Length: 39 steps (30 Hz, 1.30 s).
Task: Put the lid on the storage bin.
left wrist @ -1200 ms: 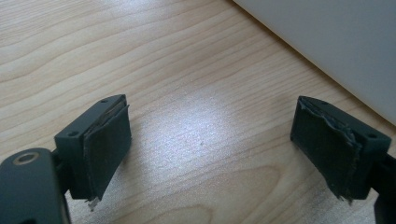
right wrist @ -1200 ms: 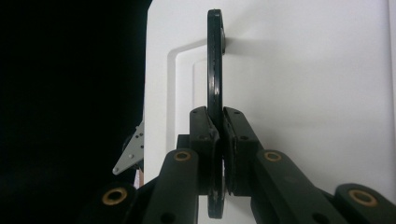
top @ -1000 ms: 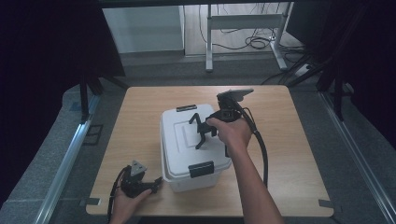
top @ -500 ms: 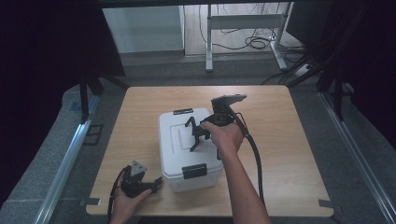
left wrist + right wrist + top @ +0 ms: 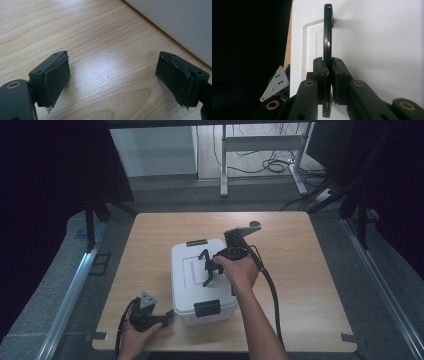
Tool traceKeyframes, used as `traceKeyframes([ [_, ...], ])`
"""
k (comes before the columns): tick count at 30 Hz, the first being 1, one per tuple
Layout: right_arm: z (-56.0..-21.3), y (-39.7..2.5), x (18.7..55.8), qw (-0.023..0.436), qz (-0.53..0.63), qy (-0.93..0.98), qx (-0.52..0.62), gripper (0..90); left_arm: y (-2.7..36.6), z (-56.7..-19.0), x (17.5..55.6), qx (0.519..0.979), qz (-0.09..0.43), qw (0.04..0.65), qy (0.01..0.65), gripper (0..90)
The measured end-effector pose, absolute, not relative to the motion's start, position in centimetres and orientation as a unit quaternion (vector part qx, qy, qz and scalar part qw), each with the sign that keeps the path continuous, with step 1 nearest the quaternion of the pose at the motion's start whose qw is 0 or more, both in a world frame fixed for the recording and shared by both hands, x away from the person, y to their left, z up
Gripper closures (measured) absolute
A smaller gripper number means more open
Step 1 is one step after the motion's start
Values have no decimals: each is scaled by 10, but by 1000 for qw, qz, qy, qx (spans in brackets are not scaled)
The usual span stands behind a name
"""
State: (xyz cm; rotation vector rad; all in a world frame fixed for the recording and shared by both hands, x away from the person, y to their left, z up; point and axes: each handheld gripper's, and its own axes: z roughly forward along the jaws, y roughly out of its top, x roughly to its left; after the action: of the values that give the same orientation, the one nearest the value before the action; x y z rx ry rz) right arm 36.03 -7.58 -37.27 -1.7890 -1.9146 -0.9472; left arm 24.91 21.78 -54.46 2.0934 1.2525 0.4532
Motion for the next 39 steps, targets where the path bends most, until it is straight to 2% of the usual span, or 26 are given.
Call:
traceKeyframes([
  [7,-377,-79,362,192,-341,-669,-632,808,218,-545,249,799,173,324,477,118],
  [18,-377,-79,363,192,-340,-676,-625,788,218,-545,250,799,172,324,476,118],
  [19,-376,-78,363,183,-339,-688,-616,740,218,-545,250,799,172,324,476,118],
  [20,-376,-78,363,183,-339,-688,-616,740,218,-545,250,799,172,324,475,118],
  [25,-366,-83,362,173,-355,-696,-600,603,218,-545,250,800,172,324,475,118],
  [29,-362,-88,361,167,-357,-700,-595,569,218,-545,250,800,172,324,475,118],
  [39,-366,-111,358,141,-384,-714,-569,557,218,-545,251,801,171,325,473,117],
])
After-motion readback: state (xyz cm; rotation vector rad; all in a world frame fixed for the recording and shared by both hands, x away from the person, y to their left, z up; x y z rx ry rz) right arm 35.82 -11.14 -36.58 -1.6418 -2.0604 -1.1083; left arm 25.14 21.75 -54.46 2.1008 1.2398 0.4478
